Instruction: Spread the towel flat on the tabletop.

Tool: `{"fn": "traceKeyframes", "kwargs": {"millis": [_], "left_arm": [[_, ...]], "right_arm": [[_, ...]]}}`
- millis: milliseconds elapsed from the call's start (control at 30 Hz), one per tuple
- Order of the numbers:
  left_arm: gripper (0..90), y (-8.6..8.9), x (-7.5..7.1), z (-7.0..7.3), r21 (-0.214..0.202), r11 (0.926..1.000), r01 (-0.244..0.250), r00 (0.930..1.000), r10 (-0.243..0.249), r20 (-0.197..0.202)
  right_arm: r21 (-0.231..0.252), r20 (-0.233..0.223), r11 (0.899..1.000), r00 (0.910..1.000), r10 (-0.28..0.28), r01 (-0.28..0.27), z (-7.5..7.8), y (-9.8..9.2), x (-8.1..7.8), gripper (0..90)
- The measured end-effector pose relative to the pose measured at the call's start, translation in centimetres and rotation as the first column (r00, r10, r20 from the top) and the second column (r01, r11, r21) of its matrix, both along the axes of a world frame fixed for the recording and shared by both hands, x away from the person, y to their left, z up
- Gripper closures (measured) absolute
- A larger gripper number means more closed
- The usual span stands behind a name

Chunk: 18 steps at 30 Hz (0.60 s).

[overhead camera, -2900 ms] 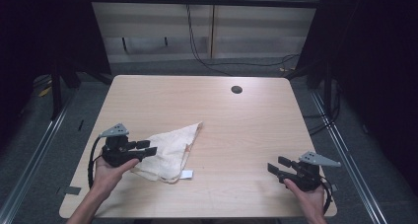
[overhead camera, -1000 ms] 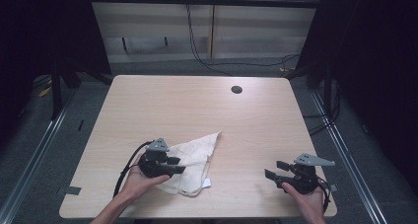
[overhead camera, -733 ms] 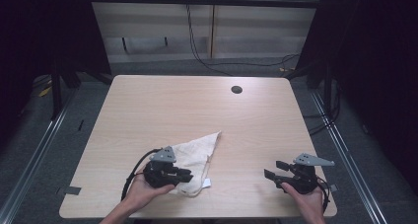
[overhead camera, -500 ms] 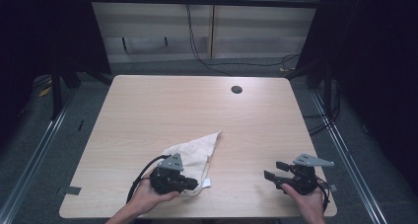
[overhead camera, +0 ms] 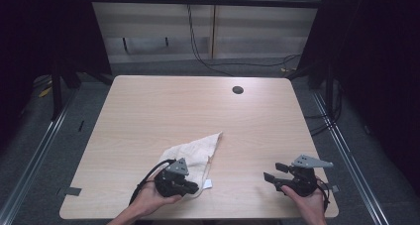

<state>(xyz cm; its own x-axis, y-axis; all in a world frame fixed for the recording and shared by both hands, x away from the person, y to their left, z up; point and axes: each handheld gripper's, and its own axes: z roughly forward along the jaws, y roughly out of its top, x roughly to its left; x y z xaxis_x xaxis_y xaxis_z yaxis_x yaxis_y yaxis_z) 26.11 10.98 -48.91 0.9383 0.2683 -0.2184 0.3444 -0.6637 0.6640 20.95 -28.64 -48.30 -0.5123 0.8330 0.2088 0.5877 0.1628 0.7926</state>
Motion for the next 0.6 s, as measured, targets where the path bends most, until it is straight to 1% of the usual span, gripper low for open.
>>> {"fn": "traceKeyframes", "kwargs": {"millis": [33, 67, 100, 133, 167, 200, 233, 300, 333, 400, 433, 467, 500, 533, 567, 600], "left_arm": [[78.9, 0.0, 0.0, 0.2, -0.01, 0.9999, 0.004, 1.0, -0.004, -0.006], [77.3, 0.0, -0.3, 0.5, -0.049, 0.9987, 0.012, 0.9999, -0.013, -0.011], [77.1, 0.0, -0.5, 0.7, -0.034, 0.9991, 0.024, 0.9997, -0.024, -0.001], [79.0, 0.0, -0.5, 0.7, -0.034, 0.9991, 0.024, 0.9997, -0.024, -0.001], [80.5, -0.4, -0.7, 0.0, -0.017, 0.9992, 0.037, 0.9993, -0.037, -0.005], [80.1, -0.4, -0.7, 0.0, -0.017, 0.9992, 0.037, 0.9993, -0.037, -0.005], [80.1, -0.5, -0.6, -0.3, -0.003, 0.9987, 0.051, 0.9986, -0.051, 0.009], [77.1, -0.6, -0.4, -0.2, -0.003, 0.9994, 0.033, 0.9994, -0.033, -0.005], [74.7, -0.6, -0.4, -0.3, -0.006, 0.9993, 0.036, 0.9993, -0.036, -0.002], [74.4, -0.7, -0.5, -0.3, -0.014, 0.9995, 0.027, 0.9996, -0.027, -0.002], [74.4, -0.7, -0.6, -0.3, 0.002, 0.9996, 0.026, 0.9996, -0.026, 0.009], [75.9, -0.7, -0.5, -0.3, 0.01, 0.9987, 0.049, 0.9983, -0.05, 0.032], [79.1, -0.8, -0.5, -0.4, 0.008, 0.999, 0.045, 0.9985, -0.045, 0.032], [83.5, -0.9, -0.3, -0.4, 0.008, 0.999, 0.045, 0.9989, -0.045, 0.014], [83.5, -1.0, -0.2, -0.4, -0.003, 0.9993, 0.038, 0.9992, -0.038, -0.009], [84.6, -0.8, 0.2, -0.4, -0.005, 0.9988, 0.049, 0.9979, -0.05, -0.043]], "right_arm": [[0.0, 0.0, 1.0, 1.0, -0.001, 0.001, 0.0, 0.0, 0.0, 34.2], [-0.002, 0.0, 1.0, 1.0, 0.0, 0.0, 0.0, 0.0, 0.0, 34.1], [-0.001, 0.0, 1.0, 1.0, -0.001, 0.001, 0.0, 0.0, 0.0, 34.1], [-0.001, 0.0, 1.0, 1.0, -0.001, 0.001, 0.0, 0.0, 0.0, 34.1], [0.0, 0.002, 1.0, 1.0, -0.001, 0.001, 0.0, 0.0, 0.0, 33.9], [0.0, 0.002, 1.0, 1.0, -0.001, 0.001, 0.0, 0.0, 0.0, 33.9], [-0.002, 0.002, 1.0, 1.0, -0.001, 0.001, 0.0, 0.0, 0.0, 33.8], [-0.004, -0.002, 1.0, 1.0, 0.002, -0.002, 0.0, 0.1, 0.0, 33.8], [-0.003, -0.002, 1.0, 1.0, 0.006, -0.006, 0.0, 0.1, 0.0, 34.5], [-0.005, -0.003, 1.0, 1.0, 0.004, -0.004, 0.0, 0.1, 0.0, 35.4], [-0.005, -0.003, 1.0, 1.0, 0.004, -0.004, 0.0, 0.1, 0.0, 35.4], [-0.003, -0.005, 1.0, 1.0, 0.006, -0.006, -0.1, 0.1, 0.0, 35.5], [-0.002, -0.004, 1.0, 1.0, 0.009, -0.009, -0.1, 0.1, 0.1, 35.5], [-0.004, -0.004, 1.0, 0.9999, 0.013, -0.013, -0.1, 0.2, 0.1, 35.5], [-0.004, -0.004, 1.0, 0.9999, 0.013, -0.013, -0.1, 0.2, 0.1, 35.5], [-0.008, -0.008, 1.0, 0.9998, 0.016, -0.016, -0.1, 0.3, 0.2, 35.4]]}}
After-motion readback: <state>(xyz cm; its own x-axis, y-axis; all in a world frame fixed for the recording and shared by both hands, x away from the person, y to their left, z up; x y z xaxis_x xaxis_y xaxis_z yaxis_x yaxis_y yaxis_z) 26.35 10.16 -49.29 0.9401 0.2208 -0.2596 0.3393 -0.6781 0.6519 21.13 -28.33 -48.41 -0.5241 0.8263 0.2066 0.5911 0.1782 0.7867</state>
